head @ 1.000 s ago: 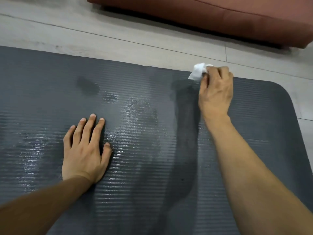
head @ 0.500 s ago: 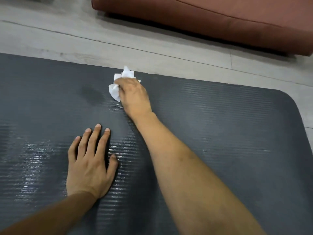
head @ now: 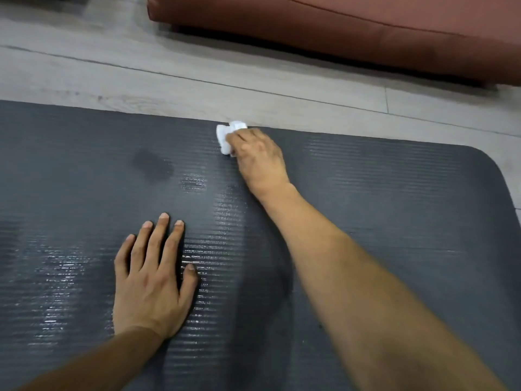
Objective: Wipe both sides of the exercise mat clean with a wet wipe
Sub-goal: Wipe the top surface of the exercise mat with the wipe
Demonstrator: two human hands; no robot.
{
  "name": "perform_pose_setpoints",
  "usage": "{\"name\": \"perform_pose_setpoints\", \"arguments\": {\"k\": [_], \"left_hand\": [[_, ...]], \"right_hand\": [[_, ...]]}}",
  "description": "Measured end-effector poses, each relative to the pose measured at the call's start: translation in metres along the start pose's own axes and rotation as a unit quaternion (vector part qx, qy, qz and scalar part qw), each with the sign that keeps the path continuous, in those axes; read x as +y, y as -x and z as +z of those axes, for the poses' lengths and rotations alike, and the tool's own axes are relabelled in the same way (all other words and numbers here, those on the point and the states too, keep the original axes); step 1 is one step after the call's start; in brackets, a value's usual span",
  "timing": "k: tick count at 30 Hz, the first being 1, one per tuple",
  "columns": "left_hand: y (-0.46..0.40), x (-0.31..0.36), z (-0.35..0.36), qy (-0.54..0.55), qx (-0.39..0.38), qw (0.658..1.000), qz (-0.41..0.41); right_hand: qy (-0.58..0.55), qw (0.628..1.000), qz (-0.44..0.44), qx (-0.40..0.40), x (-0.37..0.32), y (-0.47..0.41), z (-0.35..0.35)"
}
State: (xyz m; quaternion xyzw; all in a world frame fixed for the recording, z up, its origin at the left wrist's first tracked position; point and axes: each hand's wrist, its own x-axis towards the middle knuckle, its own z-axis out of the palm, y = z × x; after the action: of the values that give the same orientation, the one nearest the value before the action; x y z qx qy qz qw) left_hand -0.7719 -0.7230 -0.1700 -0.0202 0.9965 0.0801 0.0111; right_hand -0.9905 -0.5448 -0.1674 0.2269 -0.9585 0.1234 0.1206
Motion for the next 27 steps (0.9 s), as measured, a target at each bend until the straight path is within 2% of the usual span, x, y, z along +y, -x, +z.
{"name": "perform_pose_setpoints", "arguments": {"k": [2, 4, 6, 8, 10, 12, 14, 15, 17, 19, 21, 24, 27], "left_hand": [[0.0, 0.0, -0.001, -0.004, -0.002, 1.0, -0.001], [-0.001, 0.0, 0.0, -0.006, -0.004, 1.0, -0.002], [-0.001, 0.0, 0.001, -0.012, -0.005, 1.0, -0.001], [-0.001, 0.0, 0.001, -0.014, -0.004, 1.0, -0.001], [-0.002, -0.001, 0.002, -0.014, -0.001, 1.0, 0.002], [-0.002, -0.001, 0.002, -0.011, 0.004, 1.0, 0.0], [-0.002, -0.001, 0.003, -0.008, 0.002, 1.0, 0.002], [-0.002, -0.001, 0.003, -0.008, 0.003, 1.0, 0.003], [-0.002, -0.003, 0.003, -0.006, 0.005, 1.0, 0.003], [-0.002, -0.002, 0.003, -0.004, 0.008, 1.0, 0.002], [-0.002, -0.003, 0.003, -0.006, 0.008, 1.0, 0.002], [-0.004, -0.002, 0.003, -0.003, 0.009, 1.0, 0.001], [-0.004, -0.001, 0.003, -0.002, 0.01, 1.0, -0.003]], "right_hand": [[0.026, 0.994, 0.094, 0.049, 0.054, 0.028, -0.012], [0.037, 0.975, 0.212, 0.06, 0.095, 0.057, -0.035], [0.013, 0.94, 0.331, 0.082, 0.107, 0.066, -0.049], [-0.019, 0.915, 0.385, 0.117, 0.082, 0.048, -0.035], [-0.084, 0.937, 0.322, 0.107, 0.024, 0.012, -0.007], [-0.176, 0.968, 0.178, -0.002, -0.054, -0.023, 0.014], [-0.178, 0.98, 0.004, -0.091, -0.114, -0.039, 0.021], [-0.164, 0.979, -0.051, -0.111, -0.124, -0.039, 0.018], [-0.148, 0.985, -0.063, -0.068, -0.097, -0.022, 0.016], [-0.122, 0.993, 0.004, 0.005, -0.037, 0.01, 0.005], [-0.08, 0.987, 0.123, 0.058, 0.021, 0.049, -0.022], [-0.087, 0.927, 0.336, 0.142, 0.075, 0.098, -0.073], [-0.073, 0.906, 0.37, 0.193, 0.054, 0.086, -0.058]]}}
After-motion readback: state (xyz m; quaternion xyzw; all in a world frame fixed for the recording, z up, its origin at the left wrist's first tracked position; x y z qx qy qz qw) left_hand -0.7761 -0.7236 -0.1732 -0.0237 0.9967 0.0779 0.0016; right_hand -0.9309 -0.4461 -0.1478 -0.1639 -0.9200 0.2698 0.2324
